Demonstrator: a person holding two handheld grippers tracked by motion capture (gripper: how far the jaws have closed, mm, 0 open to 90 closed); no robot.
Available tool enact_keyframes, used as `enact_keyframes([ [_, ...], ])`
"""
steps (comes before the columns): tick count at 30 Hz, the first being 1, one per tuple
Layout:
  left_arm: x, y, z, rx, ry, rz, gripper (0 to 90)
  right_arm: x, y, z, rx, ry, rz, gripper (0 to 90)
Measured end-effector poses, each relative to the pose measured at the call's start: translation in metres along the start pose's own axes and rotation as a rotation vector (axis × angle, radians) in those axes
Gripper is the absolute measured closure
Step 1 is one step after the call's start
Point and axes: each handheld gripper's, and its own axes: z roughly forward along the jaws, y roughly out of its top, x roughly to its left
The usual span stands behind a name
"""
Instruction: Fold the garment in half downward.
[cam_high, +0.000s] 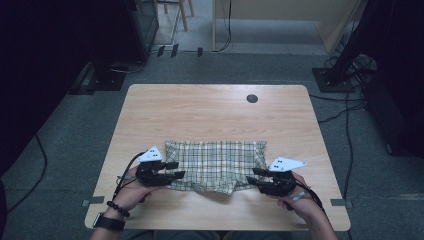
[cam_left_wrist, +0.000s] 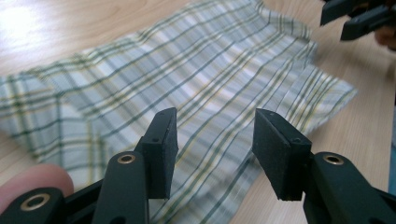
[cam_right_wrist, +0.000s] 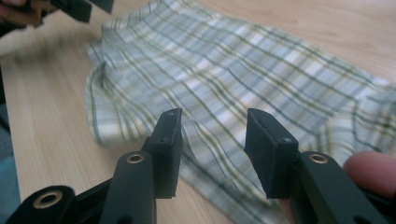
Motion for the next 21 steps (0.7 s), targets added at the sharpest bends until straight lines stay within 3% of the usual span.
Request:
enact_keyframes([
  [3,-0.009,-0.003,0.022,0.035,0.053,0.007,49.6,0.011,0.001,0.022,0.018,-0.081,-0.025,53.6],
  [5,-0.011,-0.009,0.033,0.07,0.099,0.005,49.6,0.015,-0.005,0.038,0.059,-0.138,-0.035,52.7],
  [7,-0.01,-0.017,0.039,0.096,0.136,-0.003,49.8,0.015,-0.014,0.045,0.094,-0.162,-0.03,52.4],
  [10,-0.006,-0.027,0.034,0.061,0.135,-0.033,50.6,0.01,-0.027,0.042,0.081,-0.162,0.011,52.7],
  [14,-0.004,-0.027,0.026,0.06,0.134,-0.04,50.1,-0.002,-0.032,0.029,0.079,-0.181,0.054,52.4],
  [17,-0.003,-0.022,0.012,0.001,0.106,-0.057,47.3,-0.008,-0.029,0.02,0.081,-0.183,0.077,49.5],
  [21,0.005,-0.008,0.006,-0.065,0.162,-0.103,42.8,-0.01,-0.014,0.012,0.01,-0.182,0.115,46.8],
])
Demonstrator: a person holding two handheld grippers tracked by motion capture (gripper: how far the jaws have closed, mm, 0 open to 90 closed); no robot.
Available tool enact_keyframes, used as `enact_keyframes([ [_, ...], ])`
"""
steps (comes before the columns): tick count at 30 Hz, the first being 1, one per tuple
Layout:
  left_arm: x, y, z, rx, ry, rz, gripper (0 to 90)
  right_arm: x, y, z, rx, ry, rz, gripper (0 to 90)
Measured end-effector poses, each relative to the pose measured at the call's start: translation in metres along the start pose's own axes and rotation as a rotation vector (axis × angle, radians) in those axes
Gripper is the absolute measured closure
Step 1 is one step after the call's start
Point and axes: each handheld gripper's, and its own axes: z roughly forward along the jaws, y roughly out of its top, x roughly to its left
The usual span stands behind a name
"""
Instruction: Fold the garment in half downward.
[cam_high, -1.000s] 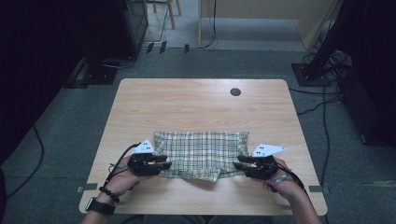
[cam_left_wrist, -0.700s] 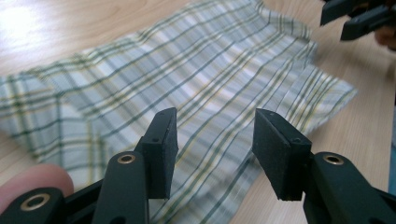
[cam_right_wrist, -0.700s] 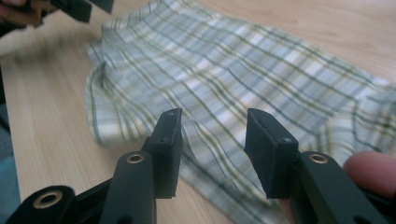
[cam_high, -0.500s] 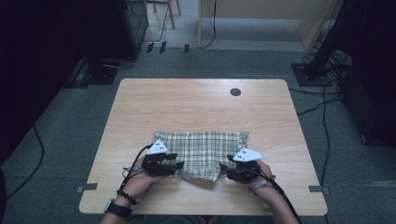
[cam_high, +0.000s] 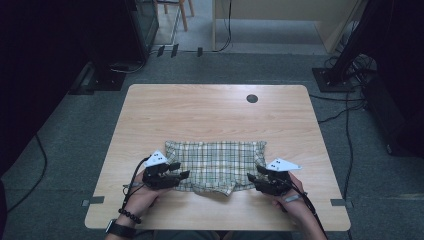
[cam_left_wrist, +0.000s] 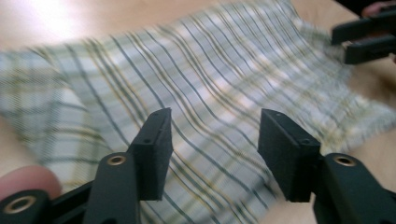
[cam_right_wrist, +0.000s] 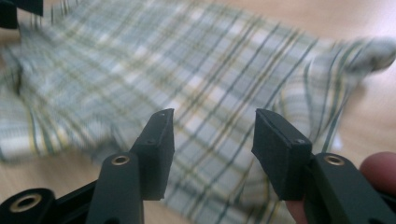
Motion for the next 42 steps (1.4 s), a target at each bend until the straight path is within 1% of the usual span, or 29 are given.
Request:
enact_keyframes([
  [2,0.003,0.009,0.006,-0.018,0.026,-0.045,40.7,0.003,0.011,0.005,-0.029,-0.021,0.011,43.2],
  [4,0.003,0.019,0.018,-0.043,0.045,-0.063,39.4,0.01,0.023,0.015,-0.051,-0.048,0.018,41.3],
  [6,0.001,0.028,0.031,-0.07,0.075,-0.087,37.3,0.019,0.035,0.03,-0.072,-0.06,0.017,38.2],
  [8,-0.002,0.035,0.047,-0.084,0.103,-0.11,37.3,0.028,0.047,0.049,-0.077,-0.104,0.017,36.6],
  [10,-0.004,0.038,0.065,-0.065,0.174,-0.101,37.4,0.034,0.056,0.071,-0.067,-0.158,0.023,30.8],
  [12,-0.005,0.037,0.081,-0.041,0.232,-0.1,37.6,0.035,0.061,0.094,-0.045,-0.208,0.038,30.2],
  [13,-0.004,0.036,0.086,-0.034,0.251,-0.102,37.6,0.034,0.062,0.105,-0.024,-0.236,0.055,30.2],
  [14,-0.004,0.034,0.092,-0.021,0.274,-0.1,37.6,0.034,0.062,0.112,-0.01,-0.256,0.066,30.1],
  [15,-0.003,0.029,0.097,-0.021,0.304,-0.089,37.6,0.034,0.061,0.12,0.002,-0.281,0.067,30.1],
  [16,-0.004,0.028,0.097,-0.031,0.327,-0.089,38.1,0.035,0.059,0.127,0.019,-0.304,0.058,30.2],
  [17,-0.003,0.028,0.096,-0.023,0.354,-0.085,40.3,0.036,0.059,0.128,0.028,-0.322,0.049,30.2],
  [18,-0.003,0.027,0.095,-0.012,0.377,-0.073,40.3,0.037,0.059,0.128,0.025,-0.337,0.042,31.0],
  [19,-0.002,0.026,0.094,-0.016,0.379,-0.08,40.2,0.037,0.058,0.127,0.025,-0.359,0.03,31.7],
  [20,0.0,0.026,0.092,-0.018,0.375,-0.088,40.2,0.035,0.057,0.125,0.029,-0.362,0.033,30.4],
  [22,0.003,0.025,0.09,-0.025,0.369,-0.102,40.2,0.028,0.055,0.12,0.031,-0.347,0.069,28.4],
  [24,0.004,0.024,0.088,-0.026,0.365,-0.107,40.0,0.02,0.054,0.115,0.038,-0.354,0.103,26.5],
  [26,0.001,0.026,0.088,-0.027,0.373,-0.108,38.8,0.016,0.054,0.111,0.037,-0.331,0.146,26.9],
  [28,-0.006,0.032,0.087,-0.055,0.369,-0.094,37.6,0.017,0.056,0.109,0.011,-0.345,0.163,29.4],
  [29,-0.011,0.035,0.088,-0.068,0.368,-0.089,37.2,0.019,0.059,0.109,-0.004,-0.345,0.162,29.3],
  [31,-0.018,0.044,0.095,-0.067,0.365,-0.083,36.9,0.024,0.066,0.113,-0.015,-0.342,0.158,28.7],
  [32,-0.021,0.048,0.1,-0.055,0.375,-0.084,36.9,0.026,0.07,0.117,-0.016,-0.344,0.158,28.3],
  [34,-0.023,0.052,0.113,-0.024,0.376,-0.094,36.9,0.03,0.076,0.126,-0.014,-0.352,0.163,28.2],
  [36,-0.023,0.051,0.125,0.02,0.382,-0.101,35.0,0.032,0.078,0.135,0.012,-0.375,0.162,27.6],
  [37,-0.024,0.049,0.129,0.027,0.394,-0.092,34.8,0.033,0.076,0.139,0.031,-0.389,0.161,27.4],
  [38,-0.025,0.047,0.131,0.023,0.413,-0.073,34.6,0.033,0.074,0.142,0.044,-0.396,0.163,27.4],
  [40,-0.027,0.045,0.133,0.021,0.441,-0.048,34.6,0.032,0.07,0.143,0.029,-0.397,0.157,27.2],
  [42,-0.028,0.045,0.134,0.024,0.459,-0.043,34.6,0.033,0.07,0.143,0.03,-0.403,0.147,27.0],
])
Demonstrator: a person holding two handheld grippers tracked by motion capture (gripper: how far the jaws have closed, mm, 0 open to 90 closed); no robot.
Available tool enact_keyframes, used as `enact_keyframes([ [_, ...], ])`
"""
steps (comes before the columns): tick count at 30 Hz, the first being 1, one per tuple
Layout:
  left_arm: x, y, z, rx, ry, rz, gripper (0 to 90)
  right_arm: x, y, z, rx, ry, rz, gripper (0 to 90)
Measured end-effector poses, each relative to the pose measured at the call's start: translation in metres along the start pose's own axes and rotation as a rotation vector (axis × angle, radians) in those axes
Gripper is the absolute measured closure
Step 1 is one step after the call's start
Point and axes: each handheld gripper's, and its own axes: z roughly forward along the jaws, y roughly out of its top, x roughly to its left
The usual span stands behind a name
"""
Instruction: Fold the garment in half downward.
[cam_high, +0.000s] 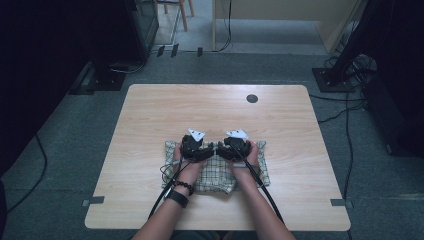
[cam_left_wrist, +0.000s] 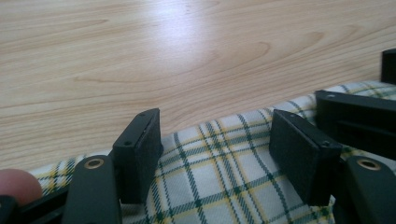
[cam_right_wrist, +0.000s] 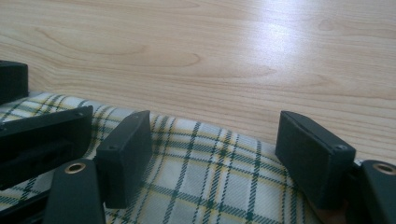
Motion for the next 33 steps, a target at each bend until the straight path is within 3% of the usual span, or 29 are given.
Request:
enact_keyframes([
  [6,-0.001,0.0,0.001,0.011,0.037,-0.003,31.1,0.0,0.0,0.001,0.006,-0.001,0.008,25.9],
  [11,0.0,0.0,0.001,0.015,0.039,-0.008,30.2,-0.001,0.001,0.001,0.006,0.005,0.022,25.0],
  [14,0.001,0.0,0.001,0.011,0.041,-0.023,30.3,-0.007,0.003,-0.001,0.005,0.067,0.131,22.9],
  [16,0.001,0.0,0.001,0.012,0.041,-0.023,30.3,-0.009,0.005,0.0,0.004,0.076,0.159,22.6],
  [20,0.004,0.0,0.0,0.006,0.027,-0.045,30.6,0.001,0.003,0.004,0.005,0.01,0.053,21.3],
  [26,0.006,0.0,0.0,0.0,0.015,-0.061,30.6,0.0,0.003,0.003,0.011,0.007,0.045,21.1],
  [30,0.01,-0.001,-0.001,-0.01,-0.01,-0.094,30.7,-0.003,0.001,0.002,0.02,0.018,0.004,21.0],
  [33,0.01,-0.001,-0.001,-0.01,-0.009,-0.094,30.8,-0.006,0.001,-0.003,0.039,0.024,0.015,21.1],
])
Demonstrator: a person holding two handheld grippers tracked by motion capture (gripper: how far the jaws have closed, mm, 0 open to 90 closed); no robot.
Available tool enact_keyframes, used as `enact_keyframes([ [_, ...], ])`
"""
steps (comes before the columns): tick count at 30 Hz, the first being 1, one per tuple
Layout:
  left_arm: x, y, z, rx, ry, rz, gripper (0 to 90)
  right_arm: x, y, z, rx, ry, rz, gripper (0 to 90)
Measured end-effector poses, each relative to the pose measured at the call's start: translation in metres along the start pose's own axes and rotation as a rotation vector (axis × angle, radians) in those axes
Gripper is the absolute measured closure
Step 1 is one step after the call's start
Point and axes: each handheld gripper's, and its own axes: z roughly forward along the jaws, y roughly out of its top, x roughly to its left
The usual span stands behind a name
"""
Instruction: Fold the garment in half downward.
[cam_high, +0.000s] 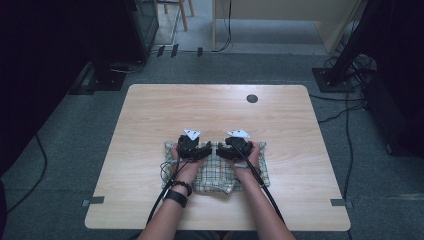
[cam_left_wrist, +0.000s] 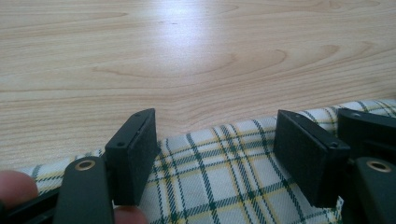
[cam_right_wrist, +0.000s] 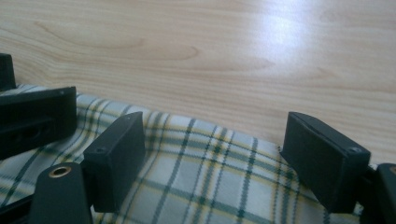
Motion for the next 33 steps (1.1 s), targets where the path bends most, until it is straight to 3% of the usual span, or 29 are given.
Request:
enact_keyframes([
  [2,0.0,0.0,0.0,0.002,0.003,0.005,30.7,-0.002,-0.001,-0.003,0.013,0.002,-0.013,21.1],
  [5,-0.002,0.0,0.001,0.003,0.011,0.012,30.7,-0.002,-0.006,-0.004,-0.017,-0.004,-0.039,20.8],
  [8,-0.001,0.0,0.0,0.002,0.009,0.011,30.8,-0.004,-0.004,-0.006,0.001,-0.007,-0.046,20.1],
  [14,-0.002,0.0,0.001,0.003,0.013,0.013,30.7,-0.026,-0.008,-0.009,-0.005,-0.005,-0.001,12.3],
  [20,-0.001,0.0,0.0,0.002,0.008,0.011,30.7,-0.034,-0.008,-0.016,0.006,-0.018,0.017,12.2],
  [23,-0.001,0.0,0.0,0.002,0.005,0.008,30.8,-0.043,-0.012,-0.018,-0.004,0.035,0.033,12.3],
  [26,0.004,0.001,0.0,-0.004,-0.023,-0.027,30.7,-0.05,-0.013,-0.019,-0.005,0.074,0.024,13.0],
  [27,0.007,0.001,-0.001,-0.008,-0.038,-0.052,30.9,-0.052,-0.014,-0.02,-0.012,0.084,0.033,14.0],
  [28,0.014,0.002,-0.002,-0.018,-0.065,-0.11,33.1,-0.054,-0.015,-0.021,-0.022,0.086,0.043,15.2],
  [29,0.016,0.002,-0.002,-0.019,-0.073,-0.124,34.3,-0.054,-0.016,-0.021,-0.03,0.082,0.051,15.4],
  [31,0.02,0.002,-0.004,-0.012,-0.065,-0.116,34.9,-0.054,-0.017,-0.022,-0.036,0.075,0.046,15.4],
  [33,0.021,0.002,-0.007,-0.007,-0.015,-0.08,34.6,-0.054,-0.017,-0.021,-0.037,0.074,0.045,15.3],
])
